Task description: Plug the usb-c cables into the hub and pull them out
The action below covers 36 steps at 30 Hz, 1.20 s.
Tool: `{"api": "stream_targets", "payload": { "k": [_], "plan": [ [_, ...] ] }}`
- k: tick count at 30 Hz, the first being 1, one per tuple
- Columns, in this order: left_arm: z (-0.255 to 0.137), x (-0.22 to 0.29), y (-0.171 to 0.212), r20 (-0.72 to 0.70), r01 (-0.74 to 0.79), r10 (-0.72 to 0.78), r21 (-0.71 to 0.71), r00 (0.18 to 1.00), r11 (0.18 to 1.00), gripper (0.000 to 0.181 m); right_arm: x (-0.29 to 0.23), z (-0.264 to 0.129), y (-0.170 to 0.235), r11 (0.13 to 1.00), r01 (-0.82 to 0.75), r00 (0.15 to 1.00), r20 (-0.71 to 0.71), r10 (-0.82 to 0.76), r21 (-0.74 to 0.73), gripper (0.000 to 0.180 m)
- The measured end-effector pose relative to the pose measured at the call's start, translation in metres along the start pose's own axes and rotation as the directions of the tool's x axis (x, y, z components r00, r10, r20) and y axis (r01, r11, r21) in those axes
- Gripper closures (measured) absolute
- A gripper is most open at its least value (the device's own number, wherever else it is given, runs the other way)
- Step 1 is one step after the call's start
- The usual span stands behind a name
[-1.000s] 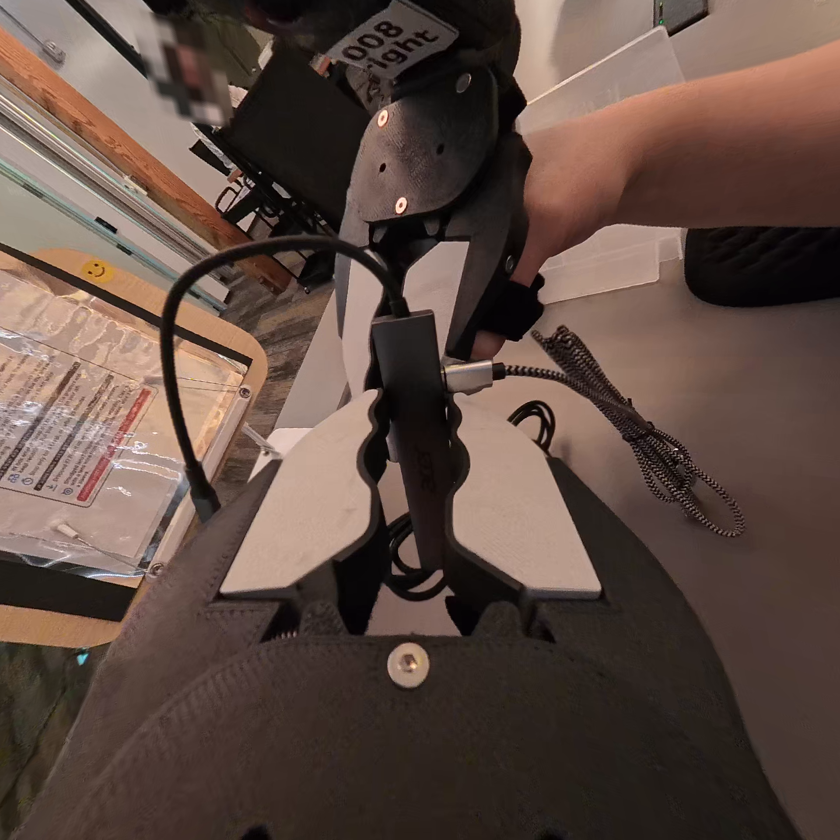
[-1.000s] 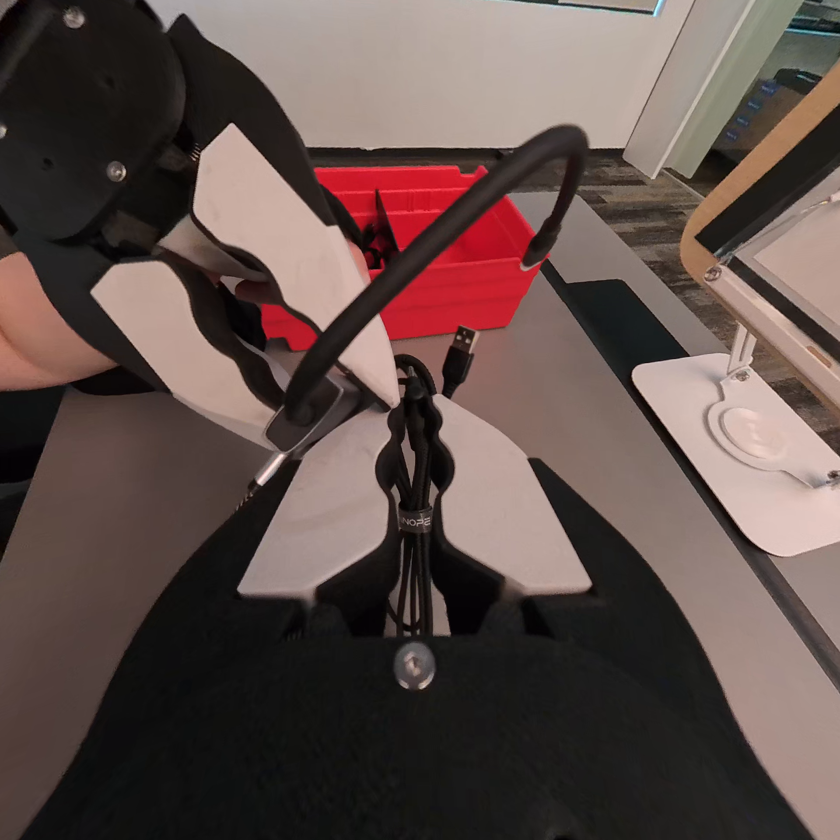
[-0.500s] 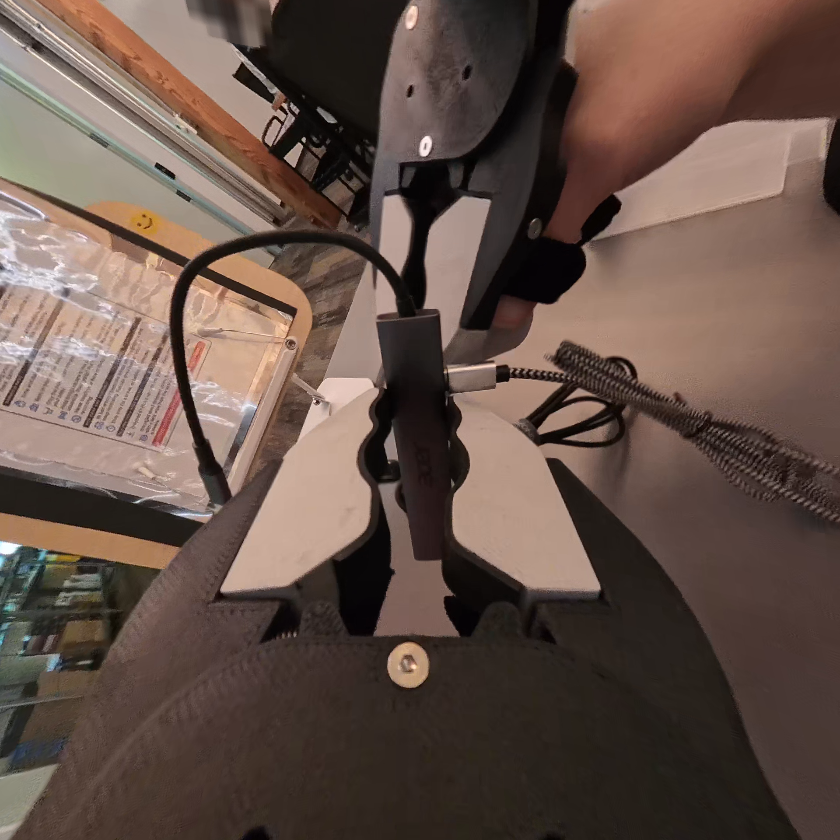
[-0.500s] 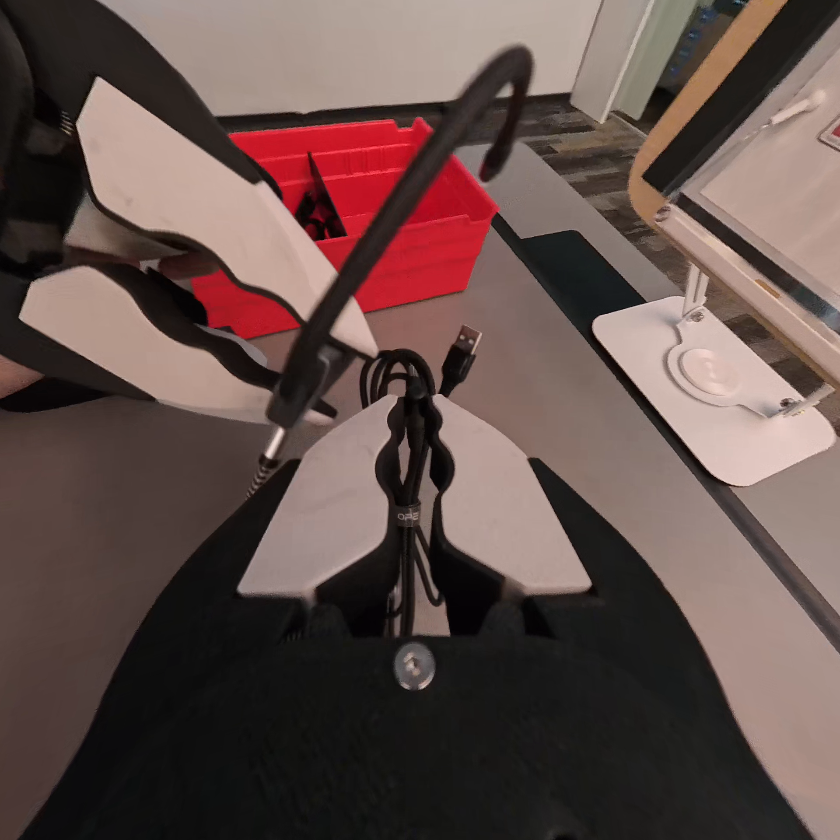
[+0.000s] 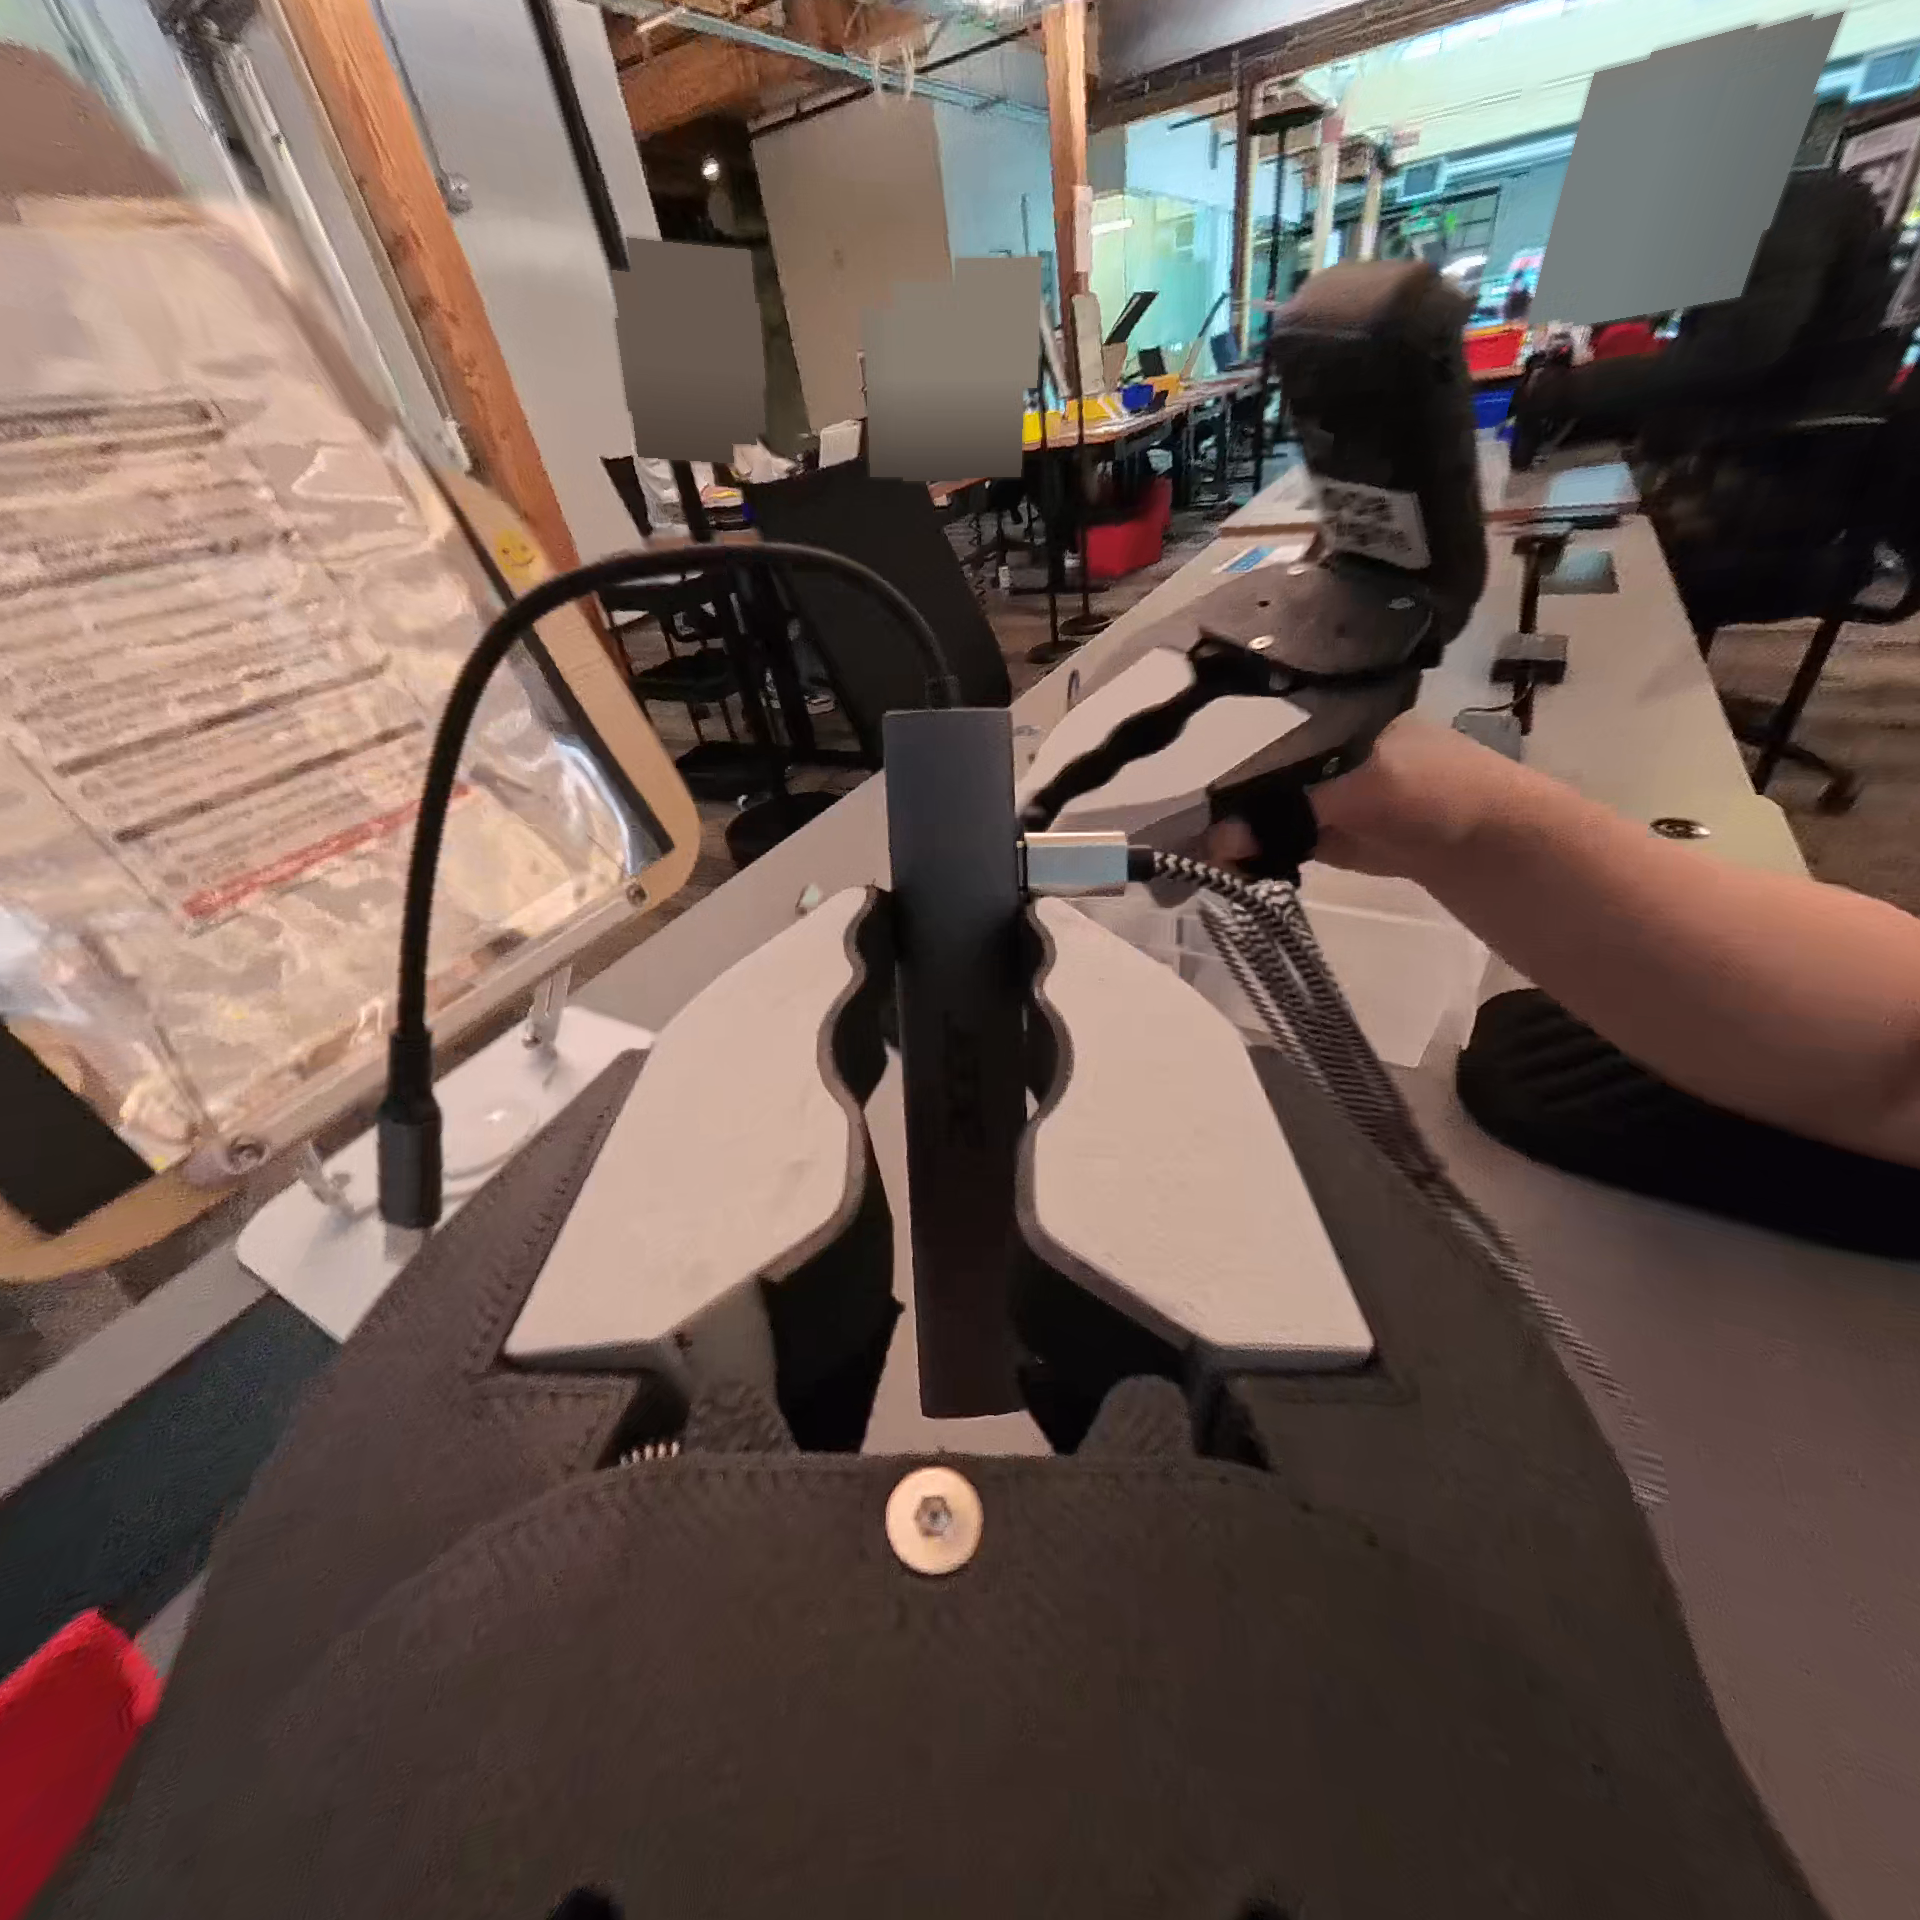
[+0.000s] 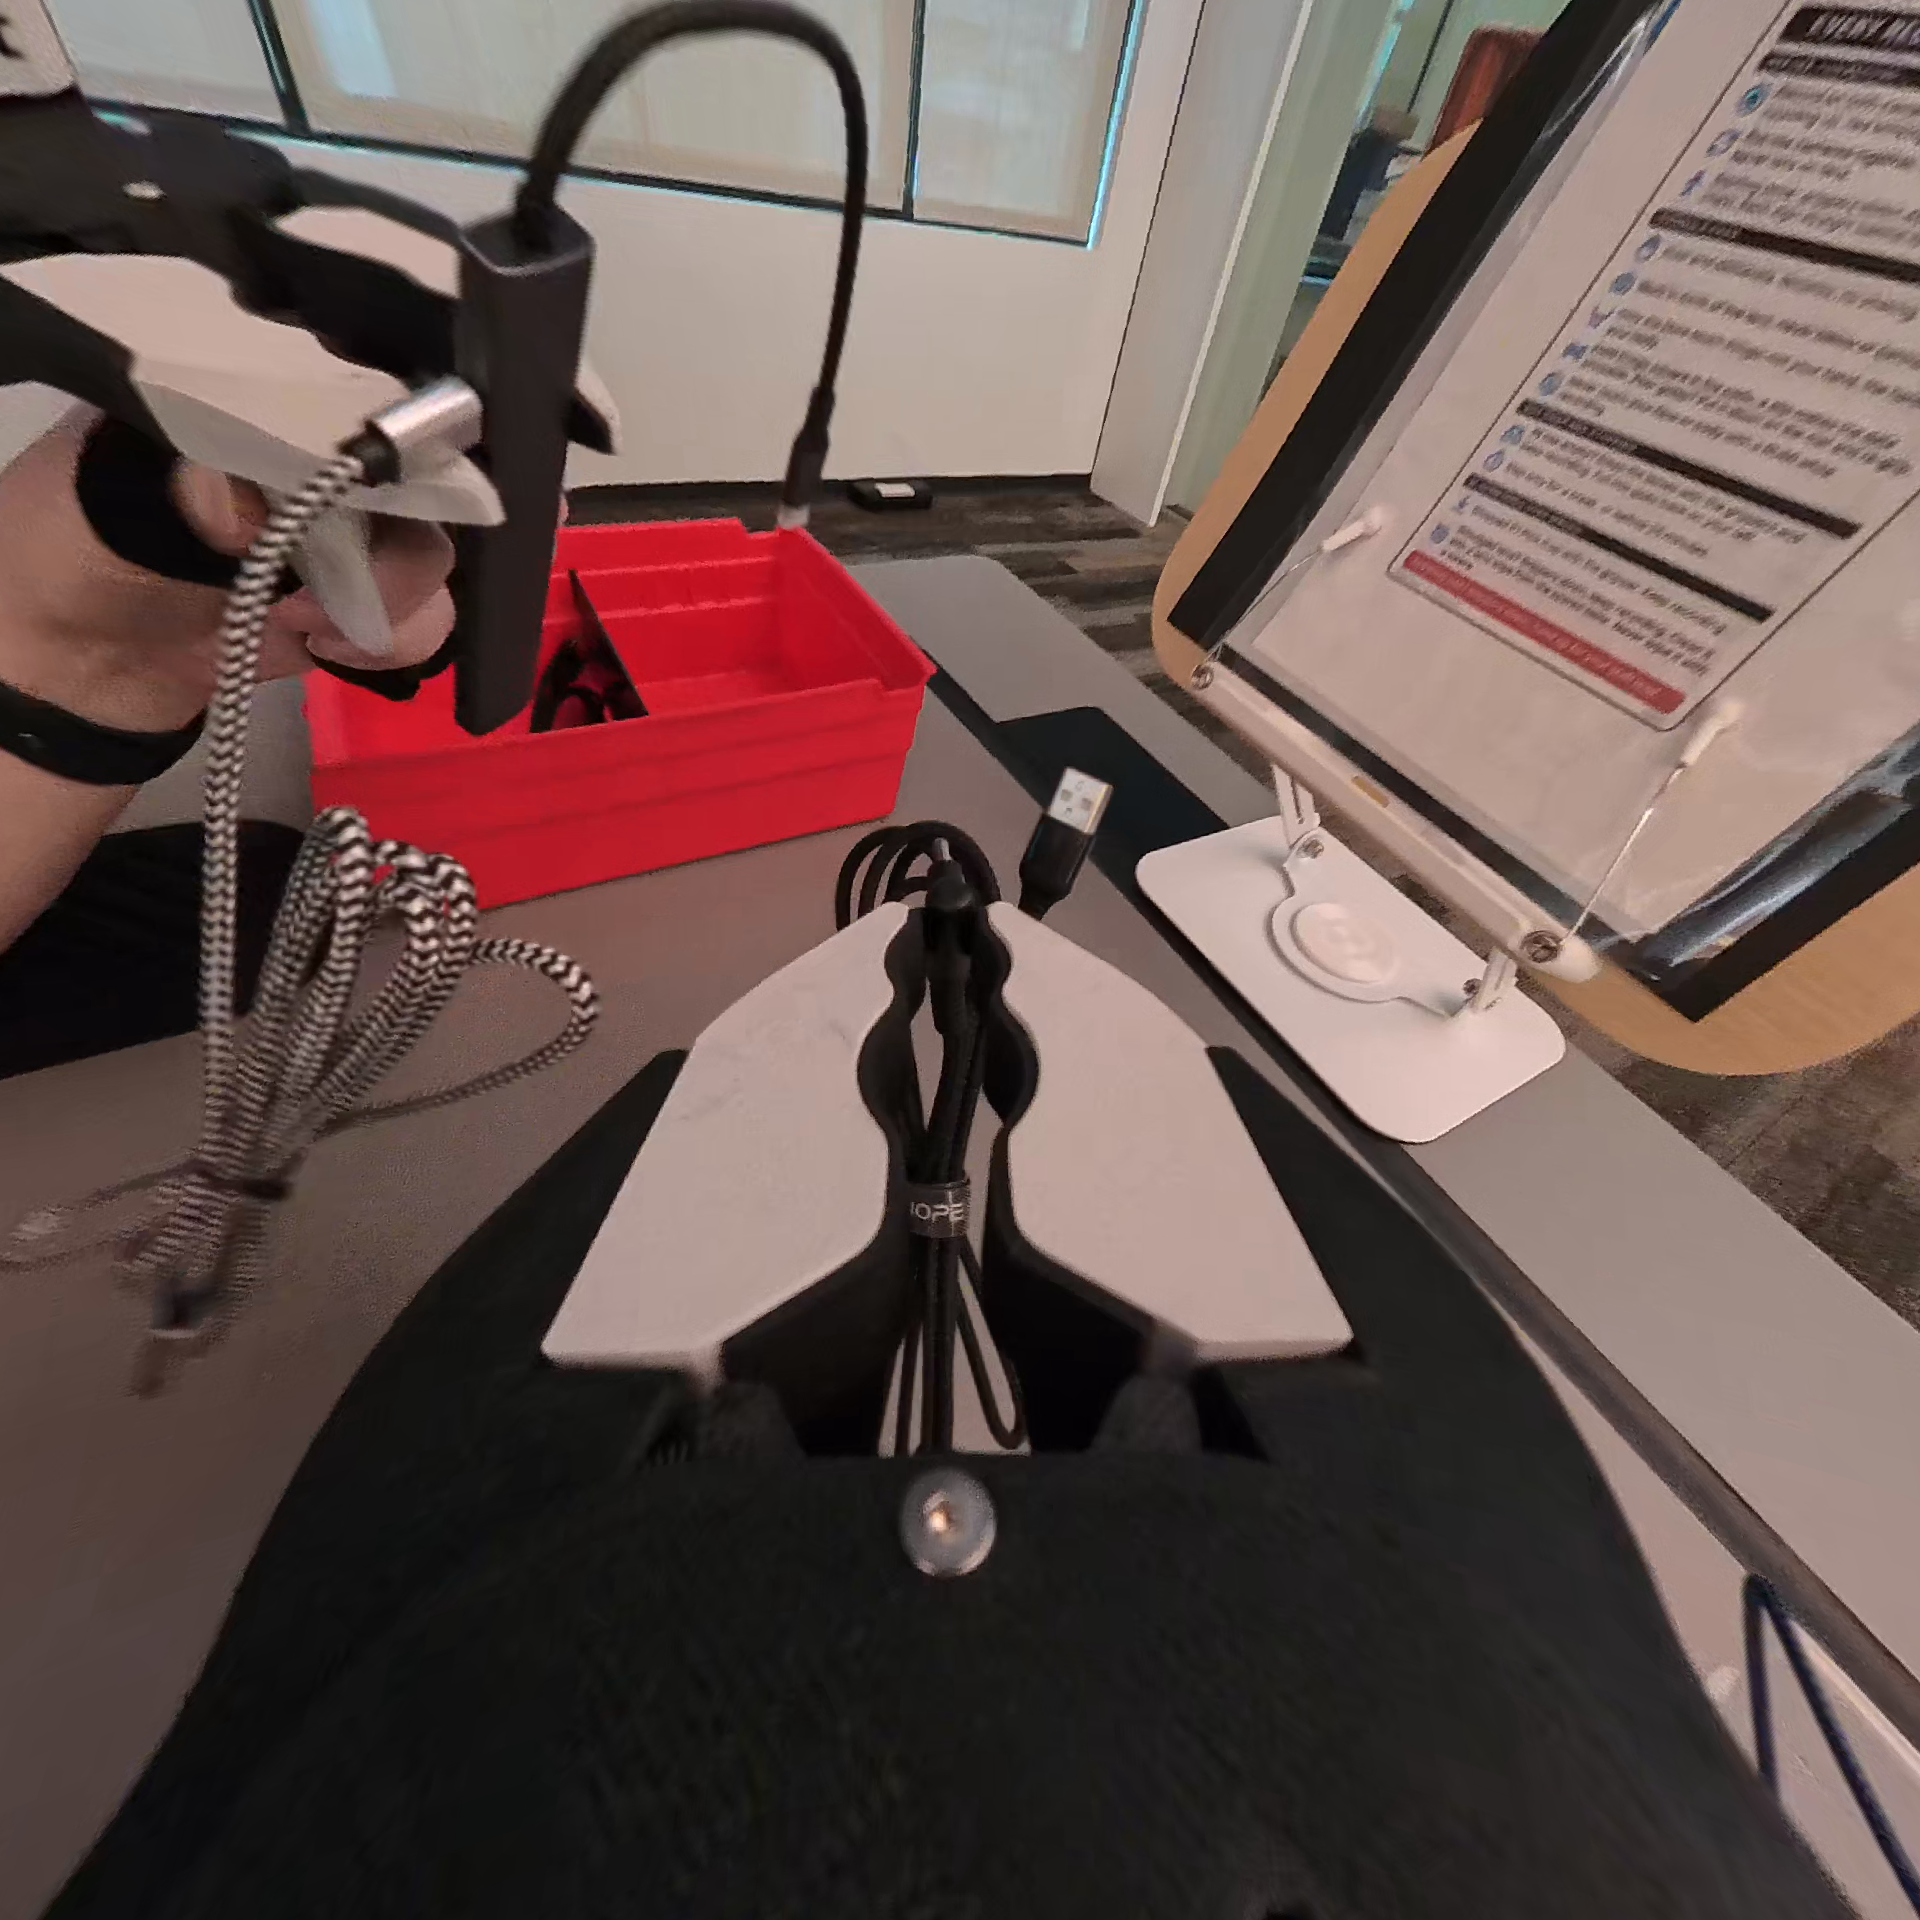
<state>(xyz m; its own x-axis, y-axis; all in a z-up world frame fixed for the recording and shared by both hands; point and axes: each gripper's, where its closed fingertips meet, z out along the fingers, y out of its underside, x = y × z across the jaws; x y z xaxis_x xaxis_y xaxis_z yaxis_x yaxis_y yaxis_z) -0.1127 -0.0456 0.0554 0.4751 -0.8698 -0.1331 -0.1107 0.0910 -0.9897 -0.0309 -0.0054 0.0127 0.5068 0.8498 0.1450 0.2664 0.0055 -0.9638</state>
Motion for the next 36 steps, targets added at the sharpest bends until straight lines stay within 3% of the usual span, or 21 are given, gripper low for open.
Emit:
{"api": "stream_targets", "payload": {
  "k": [1,9,16,21,29,36],
  "plan": [
    [-0.002,-0.005,0.003,0.014,0.018,-0.018,-0.023,1.000,1.000,0.158,0.001,-0.002,-0.002,1.000,-0.002,1.000,-0.004,0.002,0.007,0.172],
    [-0.005,-0.021,0.021,0.058,0.174,-0.168,-0.115,0.984,0.978,0.158,0.003,-0.007,-0.005,1.000,0.001,1.000,-0.011,-0.001,0.008,0.172],
    [0.006,-0.006,0.012,-0.093,0.346,-0.346,-0.025,0.933,0.938,0.158,0.000,0.001,0.004,1.000,-0.021,1.000,0.019,0.021,-0.021,0.172],
    [-0.002,-0.016,-0.003,-0.117,0.452,-0.441,0.095,0.890,0.887,0.158,0.001,-0.012,-0.014,1.000,0.014,1.000,-0.022,-0.013,0.027,0.172],
    [-0.020,-0.046,-0.005,0.008,0.449,-0.457,0.171,0.889,0.877,0.158,-0.028,-0.043,-0.060,0.987,0.110,0.993,-0.059,-0.104,0.121,0.172],
    [-0.030,-0.073,0.006,0.213,0.364,-0.396,0.175,0.893,0.915,0.158,-0.058,-0.044,-0.062,0.994,0.107,0.994,-0.039,-0.106,0.031,0.172]
  ]
}}
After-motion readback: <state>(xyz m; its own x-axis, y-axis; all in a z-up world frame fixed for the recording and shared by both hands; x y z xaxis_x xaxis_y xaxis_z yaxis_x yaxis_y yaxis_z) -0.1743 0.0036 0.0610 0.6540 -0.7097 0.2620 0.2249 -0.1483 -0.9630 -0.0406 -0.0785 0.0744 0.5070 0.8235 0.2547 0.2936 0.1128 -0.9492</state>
